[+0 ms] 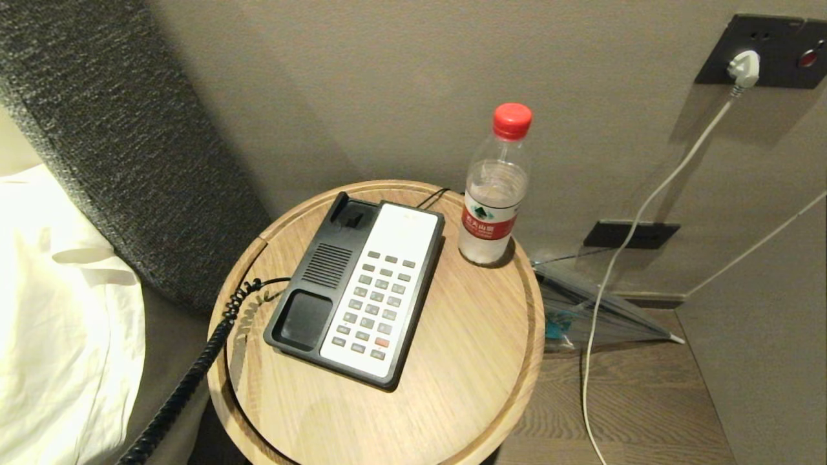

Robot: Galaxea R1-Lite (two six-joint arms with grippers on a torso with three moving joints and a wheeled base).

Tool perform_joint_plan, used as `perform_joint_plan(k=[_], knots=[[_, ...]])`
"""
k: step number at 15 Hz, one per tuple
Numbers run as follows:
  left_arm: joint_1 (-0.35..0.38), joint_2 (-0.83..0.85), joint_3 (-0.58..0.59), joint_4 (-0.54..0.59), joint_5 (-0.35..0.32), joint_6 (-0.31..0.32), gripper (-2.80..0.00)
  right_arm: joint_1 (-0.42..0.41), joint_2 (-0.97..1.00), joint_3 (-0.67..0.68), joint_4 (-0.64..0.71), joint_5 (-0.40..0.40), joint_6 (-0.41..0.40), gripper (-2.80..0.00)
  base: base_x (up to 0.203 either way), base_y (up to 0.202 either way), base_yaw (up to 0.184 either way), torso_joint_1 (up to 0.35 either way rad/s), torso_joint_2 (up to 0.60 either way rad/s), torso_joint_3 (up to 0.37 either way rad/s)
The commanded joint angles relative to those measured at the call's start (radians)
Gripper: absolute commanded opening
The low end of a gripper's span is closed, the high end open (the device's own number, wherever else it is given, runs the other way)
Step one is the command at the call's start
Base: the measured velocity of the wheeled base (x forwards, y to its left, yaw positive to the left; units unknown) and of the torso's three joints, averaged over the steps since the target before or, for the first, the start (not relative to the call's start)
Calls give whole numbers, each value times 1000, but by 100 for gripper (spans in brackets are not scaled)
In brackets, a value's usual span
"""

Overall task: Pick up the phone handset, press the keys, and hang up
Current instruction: Dial the number

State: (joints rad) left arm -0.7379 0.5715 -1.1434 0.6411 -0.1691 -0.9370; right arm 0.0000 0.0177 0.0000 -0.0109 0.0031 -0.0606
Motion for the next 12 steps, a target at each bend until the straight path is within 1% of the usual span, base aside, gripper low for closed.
perform_joint_plan(k=[1,6,8,9,10,11,12], knots=[[0,14,3,5,-1,-5,-280,0,1,2,-1,-3,10,-280,0,0,0,0,0,0],[0,16,-3,2,-2,-5,-280,0,1,-4,-4,2,12,-280,0,0,0,0,0,0],[0,7,4,3,-1,-5,-280,0,1,-86,41,26,19,-280,0,0,0,0,0,0],[0,2,6,3,-2,-5,-280,0,1,-173,129,57,28,-280,0,0,0,0,0,0],[0,-2,4,4,-3,-5,-280,0,3,-295,235,97,44,-280,0,0,0,0,0,0],[0,-1,7,5,-3,-5,-280,0,18,-464,345,142,71,-280,0,0,0,0,0,0],[0,-1,7,3,-3,-5,-280,-1,61,-614,426,180,109,-280,0,0,0,0,0,0]])
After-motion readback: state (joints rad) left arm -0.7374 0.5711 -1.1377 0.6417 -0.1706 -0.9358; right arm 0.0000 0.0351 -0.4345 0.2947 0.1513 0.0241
